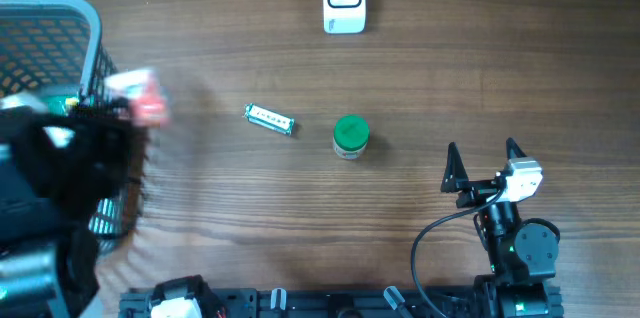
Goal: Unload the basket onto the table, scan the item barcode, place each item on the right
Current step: 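Reach into the basket and grasp the small orange snack box, then place the orange box on the table beside the jar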
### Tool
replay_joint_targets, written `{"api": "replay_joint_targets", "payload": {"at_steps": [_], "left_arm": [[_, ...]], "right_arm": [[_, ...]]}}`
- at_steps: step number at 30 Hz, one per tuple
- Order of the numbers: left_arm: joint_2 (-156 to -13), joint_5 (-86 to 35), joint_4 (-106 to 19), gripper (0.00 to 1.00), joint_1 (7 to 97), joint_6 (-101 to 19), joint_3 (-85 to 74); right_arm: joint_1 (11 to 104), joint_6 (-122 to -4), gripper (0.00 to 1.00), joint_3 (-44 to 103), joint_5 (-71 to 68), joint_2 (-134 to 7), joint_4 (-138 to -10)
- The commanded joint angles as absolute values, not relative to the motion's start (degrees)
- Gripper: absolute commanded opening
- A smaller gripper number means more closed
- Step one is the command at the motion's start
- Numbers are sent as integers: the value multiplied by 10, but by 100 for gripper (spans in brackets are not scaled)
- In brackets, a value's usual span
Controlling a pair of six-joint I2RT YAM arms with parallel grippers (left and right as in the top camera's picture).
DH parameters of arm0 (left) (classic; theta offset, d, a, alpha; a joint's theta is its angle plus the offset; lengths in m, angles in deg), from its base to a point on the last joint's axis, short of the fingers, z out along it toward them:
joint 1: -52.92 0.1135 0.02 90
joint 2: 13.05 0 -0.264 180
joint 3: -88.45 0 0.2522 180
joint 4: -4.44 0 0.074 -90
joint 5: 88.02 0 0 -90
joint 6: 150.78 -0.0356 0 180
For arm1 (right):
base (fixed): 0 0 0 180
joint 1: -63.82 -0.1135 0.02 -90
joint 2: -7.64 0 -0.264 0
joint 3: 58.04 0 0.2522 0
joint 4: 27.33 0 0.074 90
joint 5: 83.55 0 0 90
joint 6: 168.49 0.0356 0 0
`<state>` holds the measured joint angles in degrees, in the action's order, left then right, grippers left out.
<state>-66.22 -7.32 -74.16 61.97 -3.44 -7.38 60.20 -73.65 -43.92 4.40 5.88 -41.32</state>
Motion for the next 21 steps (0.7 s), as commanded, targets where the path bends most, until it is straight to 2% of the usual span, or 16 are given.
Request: {"api": "replay_joint_targets", "payload": {"at_steps": [1,4,8,14,15,16,17,19,20,21], "left_arm": [[-704,36,-726,4,435,44,7],[-788,102,-650,4,291,106,86],[-928,128,-593,4,198,215,114],[-1127,118,-528,4,148,310,114],[-1139,108,-523,8,148,310,114],[-1145,100,-521,27,148,310,114],[-1145,100,-522,43,148,309,113],[-1123,112,-524,82,151,282,105],[-1107,121,-528,95,154,263,98],[-1083,135,-540,100,159,241,83]], "right_arm": [[599,-740,100,-438,49,60,-412],[599,-740,100,-438,49,60,-412],[599,-740,100,-438,49,60,-412],[599,-740,100,-438,49,60,-412],[599,-740,99,-438,49,60,-412],[599,-740,100,-438,49,60,-412],[599,-740,100,-438,49,60,-412],[599,-740,100,-438,49,60,-412],[599,-740,100,-438,49,60,-412],[599,-740,100,-438,49,60,-412]]}}
